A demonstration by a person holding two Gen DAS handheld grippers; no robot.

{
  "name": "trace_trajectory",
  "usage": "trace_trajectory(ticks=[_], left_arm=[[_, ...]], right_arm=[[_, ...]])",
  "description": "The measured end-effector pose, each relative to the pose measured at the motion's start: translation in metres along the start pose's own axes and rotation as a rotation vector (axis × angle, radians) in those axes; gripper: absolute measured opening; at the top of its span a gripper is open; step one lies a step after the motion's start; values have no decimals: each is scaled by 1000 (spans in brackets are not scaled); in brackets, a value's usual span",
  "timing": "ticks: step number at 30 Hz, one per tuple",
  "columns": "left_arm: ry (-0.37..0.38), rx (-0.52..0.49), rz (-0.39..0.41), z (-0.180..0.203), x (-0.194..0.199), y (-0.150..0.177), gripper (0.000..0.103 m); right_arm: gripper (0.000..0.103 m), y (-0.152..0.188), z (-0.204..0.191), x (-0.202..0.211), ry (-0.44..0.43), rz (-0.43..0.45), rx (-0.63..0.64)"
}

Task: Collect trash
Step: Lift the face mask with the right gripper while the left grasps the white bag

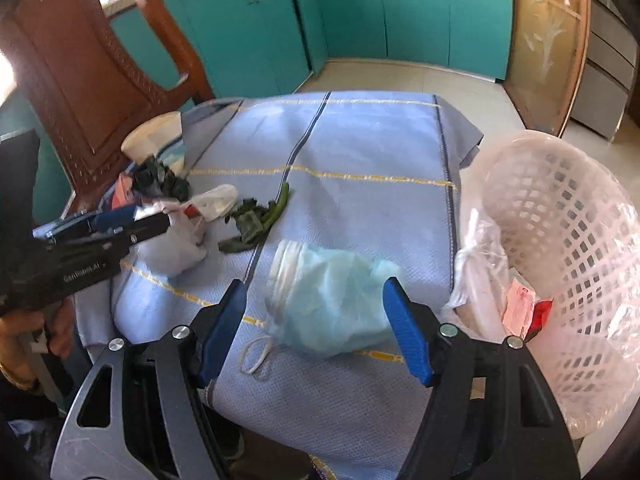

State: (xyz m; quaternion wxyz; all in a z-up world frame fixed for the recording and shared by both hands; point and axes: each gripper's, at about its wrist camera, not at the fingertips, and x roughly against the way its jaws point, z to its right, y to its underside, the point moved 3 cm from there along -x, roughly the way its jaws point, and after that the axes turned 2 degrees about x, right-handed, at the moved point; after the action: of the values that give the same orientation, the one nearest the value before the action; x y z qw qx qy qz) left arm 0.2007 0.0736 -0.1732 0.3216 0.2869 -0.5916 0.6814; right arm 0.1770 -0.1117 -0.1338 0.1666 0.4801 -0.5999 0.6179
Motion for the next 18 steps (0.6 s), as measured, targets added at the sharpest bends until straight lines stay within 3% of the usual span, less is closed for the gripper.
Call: trace_trajectory(ticks=[4, 18], left_arm=[[-4, -2, 6, 1, -1, -4, 70], [-51, -15, -64, -1, -30, 2, 70]], right_arm=[[70, -2, 5, 2, 52, 9, 11], [70, 6, -10, -49, 121, -83, 105]])
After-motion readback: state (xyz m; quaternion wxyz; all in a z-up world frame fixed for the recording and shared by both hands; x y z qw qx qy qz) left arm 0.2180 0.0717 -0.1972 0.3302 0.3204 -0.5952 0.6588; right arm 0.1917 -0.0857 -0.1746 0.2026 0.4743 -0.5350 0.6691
